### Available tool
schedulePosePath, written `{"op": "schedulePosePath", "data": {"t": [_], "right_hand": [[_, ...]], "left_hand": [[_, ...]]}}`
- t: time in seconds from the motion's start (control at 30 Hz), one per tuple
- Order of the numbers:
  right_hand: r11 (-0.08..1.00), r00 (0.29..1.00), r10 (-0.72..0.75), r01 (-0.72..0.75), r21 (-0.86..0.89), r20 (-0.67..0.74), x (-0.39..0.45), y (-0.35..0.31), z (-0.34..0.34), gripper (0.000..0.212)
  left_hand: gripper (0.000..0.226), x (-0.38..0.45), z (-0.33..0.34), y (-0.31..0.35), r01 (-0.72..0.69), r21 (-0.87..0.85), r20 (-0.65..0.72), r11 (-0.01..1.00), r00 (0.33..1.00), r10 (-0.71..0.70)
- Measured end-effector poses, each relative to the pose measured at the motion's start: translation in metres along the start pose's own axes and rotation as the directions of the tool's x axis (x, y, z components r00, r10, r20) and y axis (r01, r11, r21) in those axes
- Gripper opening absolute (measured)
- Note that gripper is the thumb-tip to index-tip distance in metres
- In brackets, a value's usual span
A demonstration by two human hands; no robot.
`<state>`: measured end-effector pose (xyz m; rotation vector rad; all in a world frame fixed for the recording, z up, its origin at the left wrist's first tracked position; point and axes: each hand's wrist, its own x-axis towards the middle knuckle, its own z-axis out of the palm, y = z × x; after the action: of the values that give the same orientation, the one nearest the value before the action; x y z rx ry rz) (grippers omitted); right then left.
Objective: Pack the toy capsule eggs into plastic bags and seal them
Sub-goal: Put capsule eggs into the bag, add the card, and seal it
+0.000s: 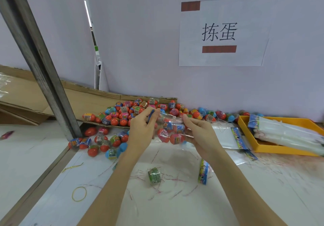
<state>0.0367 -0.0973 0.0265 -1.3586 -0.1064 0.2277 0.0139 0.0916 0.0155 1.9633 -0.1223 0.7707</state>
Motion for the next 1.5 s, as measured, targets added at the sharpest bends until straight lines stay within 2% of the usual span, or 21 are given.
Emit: {"op": "schedulePosePath", "data": {"t": [0.07,0.13,0.2,0.27,0.47,0.53,0.6,0.7,0.77,0.83,1.0,1.1,1.2,1.27,1.4,1.5], "right_hand": [[0.998,0.999,0.003,-0.005,0.058,0.044,0.001,0.002,0.000,0.035],[0.993,0.986,0.048,-0.064,0.095,0.160,0.001,0.003,-0.001,0.046],[0.993,0.960,0.084,-0.104,0.061,0.265,0.001,0.004,0.000,0.051],[0.996,0.951,0.083,-0.092,0.016,0.299,0.000,0.005,0.001,0.053],[1.000,0.982,-0.025,0.027,-0.006,0.189,0.004,0.004,-0.003,0.058],[0.992,0.994,-0.069,0.077,-0.103,0.086,0.006,0.006,-0.005,0.059],[0.970,0.993,-0.110,0.114,-0.213,0.030,0.006,0.005,-0.009,0.053],[0.950,0.981,-0.136,0.169,-0.263,0.137,0.003,0.003,-0.011,0.048],[0.934,0.967,-0.145,0.204,-0.294,0.209,0.001,0.002,-0.010,0.046],[0.925,0.960,-0.161,0.228,-0.303,0.229,0.000,0.003,-0.007,0.041],[0.868,0.946,-0.309,0.321,-0.379,0.096,0.001,0.005,-0.003,0.035],[0.844,0.920,-0.391,0.375,-0.382,0.038,0.002,0.007,-0.002,0.043],[0.858,0.926,-0.378,0.355,-0.370,0.012,0.005,0.009,-0.001,0.047],[0.872,0.931,-0.364,0.347,-0.344,0.017,0.006,0.010,0.000,0.042],[0.892,0.942,-0.337,0.317,-0.323,-0.005,0.004,0.009,-0.001,0.042],[0.873,0.941,-0.338,0.316,-0.371,0.008,0.006,0.010,0.002,0.053]], "left_hand": [[0.033,0.000,0.002,0.002,0.033,-0.036,-0.052,0.999,0.998,-0.035],[0.035,0.000,0.002,0.001,0.047,-0.075,-0.113,0.996,0.992,-0.056],[0.035,0.000,0.002,-0.001,0.044,-0.073,-0.146,0.996,0.988,-0.054],[0.036,-0.001,0.002,-0.001,0.034,-0.062,-0.150,0.998,0.988,-0.043],[0.036,0.000,0.005,-0.006,0.105,-0.004,-0.178,0.994,0.979,-0.104],[0.019,0.001,0.003,-0.009,0.180,-0.009,-0.112,0.984,0.977,-0.180],[0.015,0.004,0.000,-0.006,0.246,-0.091,0.005,0.965,0.969,-0.246],[0.034,0.003,0.001,0.001,0.379,-0.274,0.217,0.884,0.920,-0.327],[0.038,0.002,0.003,0.004,0.443,-0.292,0.276,0.848,0.888,-0.368],[0.026,0.000,0.004,0.004,0.442,-0.316,0.273,0.840,0.890,-0.365],[0.007,0.000,0.004,0.006,0.467,-0.432,0.233,0.772,0.885,-0.404],[0.014,0.002,0.001,0.006,0.487,-0.481,0.233,0.729,0.872,-0.430],[0.028,0.001,0.002,0.008,0.505,-0.528,0.263,0.683,0.862,-0.433],[0.034,0.000,0.002,0.009,0.492,-0.537,0.271,0.685,0.870,-0.412],[0.021,0.000,0.002,0.007,0.439,-0.479,0.250,0.761,0.898,-0.361],[0.021,0.001,0.001,0.005,0.461,-0.522,0.223,0.717,0.886,-0.407]]}}
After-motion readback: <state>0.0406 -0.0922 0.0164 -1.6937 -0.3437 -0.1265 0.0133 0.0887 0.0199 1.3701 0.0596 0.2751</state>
